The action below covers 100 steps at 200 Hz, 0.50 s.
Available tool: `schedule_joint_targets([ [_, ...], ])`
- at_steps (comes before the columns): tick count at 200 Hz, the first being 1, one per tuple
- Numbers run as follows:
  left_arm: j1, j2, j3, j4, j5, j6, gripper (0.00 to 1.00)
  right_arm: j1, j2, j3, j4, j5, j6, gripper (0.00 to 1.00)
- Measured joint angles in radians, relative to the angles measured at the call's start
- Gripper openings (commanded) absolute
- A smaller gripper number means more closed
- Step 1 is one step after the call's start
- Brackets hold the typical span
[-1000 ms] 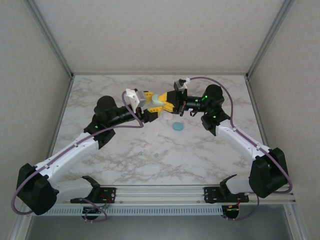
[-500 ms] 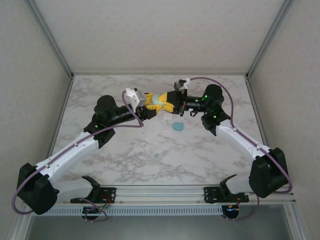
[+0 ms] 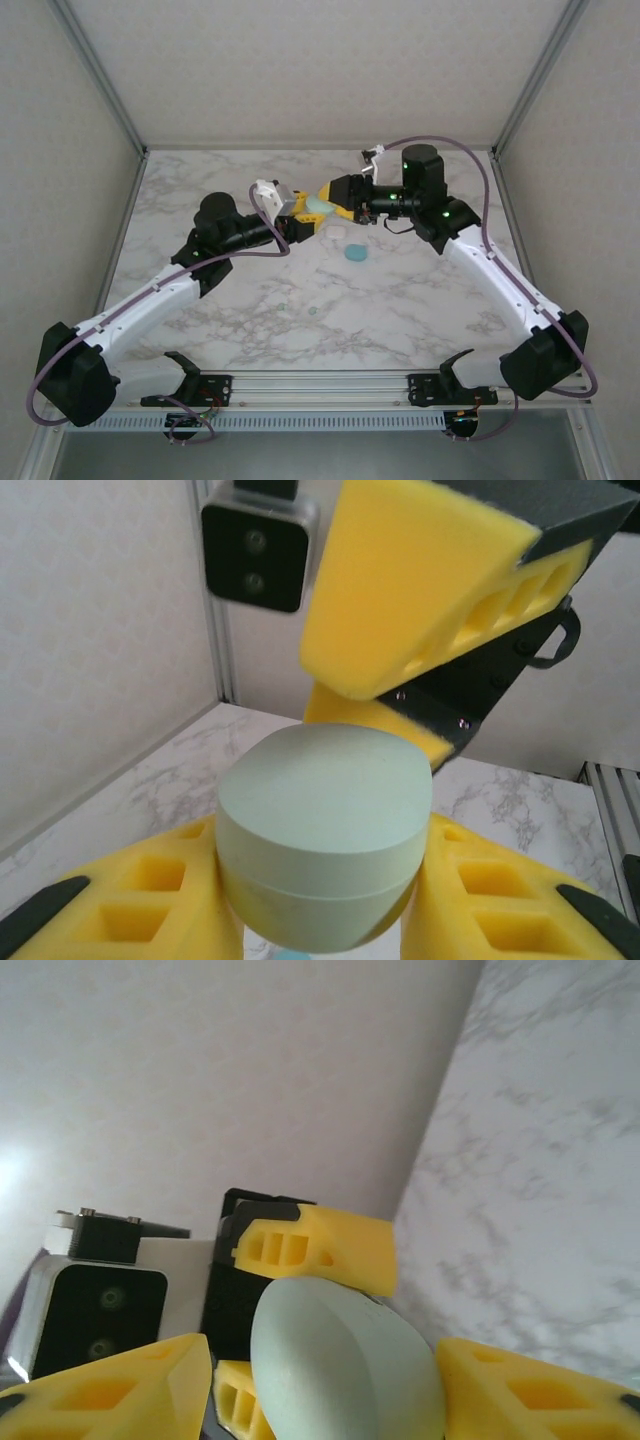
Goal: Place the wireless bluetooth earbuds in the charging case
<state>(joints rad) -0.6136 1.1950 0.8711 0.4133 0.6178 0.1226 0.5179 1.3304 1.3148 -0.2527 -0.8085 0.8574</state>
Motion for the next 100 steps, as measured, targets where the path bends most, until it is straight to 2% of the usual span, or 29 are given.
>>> schedule_joint_targets([
  [30,0.000,-0.002,-0.039,0.009,-0.015,-0.017,0.24,0.000,-0.069,0.008,-0.133,0.138,-0.182,0.65],
  [51,0.000,-0.013,-0.055,0.005,-0.022,-0.022,0.24,0.000,-0.114,0.001,-0.156,0.207,-0.284,0.65],
  [69,-0.001,-0.028,-0.056,0.002,-0.025,-0.022,0.23,0.000,-0.148,-0.016,-0.159,0.255,-0.353,0.70],
  [100,-0.001,-0.055,-0.056,0.002,-0.026,-0.022,0.24,0.000,-0.155,-0.017,-0.200,0.301,-0.486,0.66],
])
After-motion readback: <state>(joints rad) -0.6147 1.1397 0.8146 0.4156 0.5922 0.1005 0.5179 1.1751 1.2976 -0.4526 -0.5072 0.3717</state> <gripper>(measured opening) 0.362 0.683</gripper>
